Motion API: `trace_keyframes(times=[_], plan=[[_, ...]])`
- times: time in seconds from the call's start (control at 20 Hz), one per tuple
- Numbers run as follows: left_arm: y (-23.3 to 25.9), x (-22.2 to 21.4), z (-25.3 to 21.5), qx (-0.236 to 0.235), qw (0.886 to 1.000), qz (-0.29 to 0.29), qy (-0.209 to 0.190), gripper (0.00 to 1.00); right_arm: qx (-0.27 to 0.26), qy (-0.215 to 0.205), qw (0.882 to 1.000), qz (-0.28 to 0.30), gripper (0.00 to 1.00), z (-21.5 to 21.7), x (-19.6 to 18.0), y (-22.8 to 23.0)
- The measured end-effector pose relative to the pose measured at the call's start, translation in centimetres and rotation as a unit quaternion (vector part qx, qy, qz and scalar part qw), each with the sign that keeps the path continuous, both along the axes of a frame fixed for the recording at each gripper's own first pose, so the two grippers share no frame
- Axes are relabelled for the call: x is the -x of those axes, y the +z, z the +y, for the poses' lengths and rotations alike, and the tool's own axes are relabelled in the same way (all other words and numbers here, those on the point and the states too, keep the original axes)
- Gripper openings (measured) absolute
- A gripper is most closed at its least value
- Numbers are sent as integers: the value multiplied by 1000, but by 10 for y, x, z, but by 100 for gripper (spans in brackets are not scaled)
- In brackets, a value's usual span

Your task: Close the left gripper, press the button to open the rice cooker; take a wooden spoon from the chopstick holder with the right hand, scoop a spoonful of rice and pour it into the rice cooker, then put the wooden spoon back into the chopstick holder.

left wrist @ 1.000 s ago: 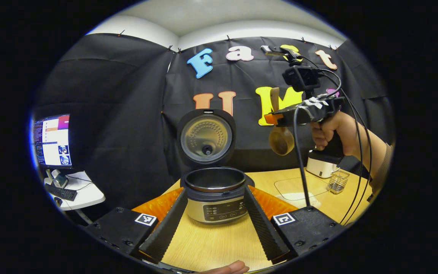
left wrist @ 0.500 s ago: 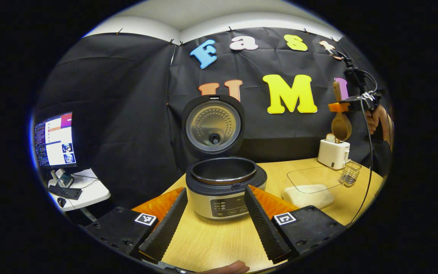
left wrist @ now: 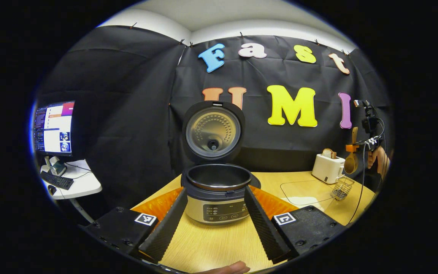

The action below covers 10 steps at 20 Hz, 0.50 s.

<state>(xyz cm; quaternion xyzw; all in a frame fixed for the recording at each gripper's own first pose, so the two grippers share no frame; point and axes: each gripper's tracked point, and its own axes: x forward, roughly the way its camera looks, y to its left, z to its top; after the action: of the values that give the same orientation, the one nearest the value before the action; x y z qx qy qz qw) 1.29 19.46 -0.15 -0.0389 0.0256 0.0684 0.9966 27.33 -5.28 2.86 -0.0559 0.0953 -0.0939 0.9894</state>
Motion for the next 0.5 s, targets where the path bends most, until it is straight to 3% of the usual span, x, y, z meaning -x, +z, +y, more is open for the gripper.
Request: trace_keyframes(times=[0.35, 0.5], plan=[[-2, -2, -5, -2, 1000, 2, -5, 96, -70, -12, 997, 40, 5, -24, -12, -44], [-1, -1, -6, -6, 1000, -1, -8, 96, -82, -9, 995, 50, 14, -26, -16, -50]])
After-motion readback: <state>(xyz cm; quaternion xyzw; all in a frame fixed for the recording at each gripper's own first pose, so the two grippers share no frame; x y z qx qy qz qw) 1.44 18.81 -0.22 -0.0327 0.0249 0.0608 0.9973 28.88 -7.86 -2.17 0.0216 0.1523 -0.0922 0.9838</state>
